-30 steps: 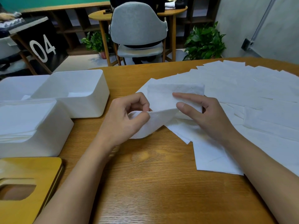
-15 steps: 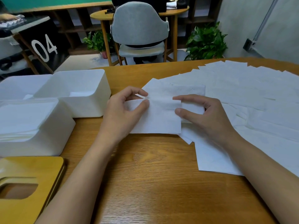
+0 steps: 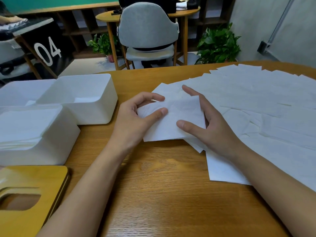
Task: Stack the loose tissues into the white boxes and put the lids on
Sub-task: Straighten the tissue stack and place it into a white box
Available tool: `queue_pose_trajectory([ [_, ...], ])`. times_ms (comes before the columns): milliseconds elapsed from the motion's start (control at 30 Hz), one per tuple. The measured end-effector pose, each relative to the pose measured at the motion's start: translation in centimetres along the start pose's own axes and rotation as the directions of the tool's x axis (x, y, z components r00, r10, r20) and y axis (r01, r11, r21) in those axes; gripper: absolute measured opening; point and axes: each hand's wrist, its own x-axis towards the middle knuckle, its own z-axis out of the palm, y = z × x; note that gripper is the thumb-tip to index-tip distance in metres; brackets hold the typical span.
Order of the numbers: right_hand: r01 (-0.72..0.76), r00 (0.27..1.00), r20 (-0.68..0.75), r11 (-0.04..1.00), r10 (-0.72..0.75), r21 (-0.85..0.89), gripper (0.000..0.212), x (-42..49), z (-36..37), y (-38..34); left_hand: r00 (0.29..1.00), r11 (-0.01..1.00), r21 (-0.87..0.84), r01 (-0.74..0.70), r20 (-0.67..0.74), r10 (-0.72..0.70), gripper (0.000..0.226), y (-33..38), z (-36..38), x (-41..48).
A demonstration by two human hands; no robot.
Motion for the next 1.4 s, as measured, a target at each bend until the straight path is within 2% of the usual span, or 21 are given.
queue_pose_trajectory([
  [167,0.005,1.000,-0.011,1.000,-0.005,0.019,0.078,0.1,0.0,0.0,0.999,0.997,0.071,-0.035,-0.018,0.037,0.023,-0.3,0.6,0.0],
  [367,0.056,0.998,0.003,0.997,-0.056,-0.052,0.077,0.1,0.1,0.1,0.995,0.998,0.061,-0.032,-0.094,0.037,0.025,-0.4,1.2,0.0],
  [467,0.078,0.997,-0.002,0.994,-0.078,-0.080,0.070,0.0,0.0,0.1,0.990,0.997,0.077,-0.022,-0.134,0.032,0.027,-0.8,1.3,-0.1],
  [567,0.092,0.994,-0.048,0.994,-0.095,-0.063,0.060,0.1,-0.4,0.2,0.973,0.984,0.174,-0.023,-0.223,0.063,0.034,-1.7,1.1,0.3],
  [633,0.097,0.992,-0.080,0.995,-0.098,-0.018,0.056,0.2,-0.9,0.2,0.967,0.986,0.164,0.026,-0.253,0.016,0.038,-1.8,0.9,0.5],
  [700,0.076,0.992,-0.109,0.995,-0.069,0.064,0.057,0.3,-1.3,0.1,0.976,0.990,0.006,0.144,-0.168,-0.141,0.041,-1.4,1.0,0.4],
  [767,0.041,0.993,-0.111,0.991,-0.027,0.131,0.060,0.4,-1.4,0.2,0.955,0.932,-0.216,0.292,0.013,-0.296,0.048,-1.0,1.3,0.4],
  [800,0.026,0.995,-0.101,0.989,-0.011,0.144,0.061,0.4,-1.3,0.2,0.943,0.900,-0.281,0.333,0.086,-0.322,0.049,-1.0,1.5,0.3],
  [867,0.000,0.997,-0.079,0.991,0.011,0.132,0.063,0.4,-1.1,0.4,0.950,0.912,-0.269,0.310,0.126,-0.285,0.045,-1.0,1.9,0.2],
  [1067,-0.037,0.998,-0.043,0.995,0.042,0.097,0.074,0.4,-1.0,0.4,0.983,0.962,-0.210,0.176,0.085,-0.161,0.033,-1.1,1.3,0.0],
  [1133,-0.026,0.999,-0.042,1.000,0.027,0.012,0.077,0.5,-1.0,0.4,0.984,0.967,-0.198,0.158,0.108,-0.139,0.029,-0.8,1.0,-0.2],
  [1200,-0.016,0.999,-0.038,0.998,0.014,-0.063,0.085,0.5,-0.9,0.2,0.985,0.968,-0.204,0.144,0.124,-0.120,0.030,-0.5,0.6,-0.4],
  [1300,-0.008,0.998,-0.066,0.999,0.006,-0.035,0.101,0.3,-0.6,-0.4,0.992,0.975,-0.205,0.081,0.116,-0.058,0.032,-0.2,-0.3,-0.9],
  [1400,-0.034,0.999,-0.039,0.999,0.033,-0.022,0.106,-0.1,0.0,-0.6,0.986,0.986,-0.158,0.055,0.161,-0.029,0.050,-0.3,-0.8,-1.8],
])
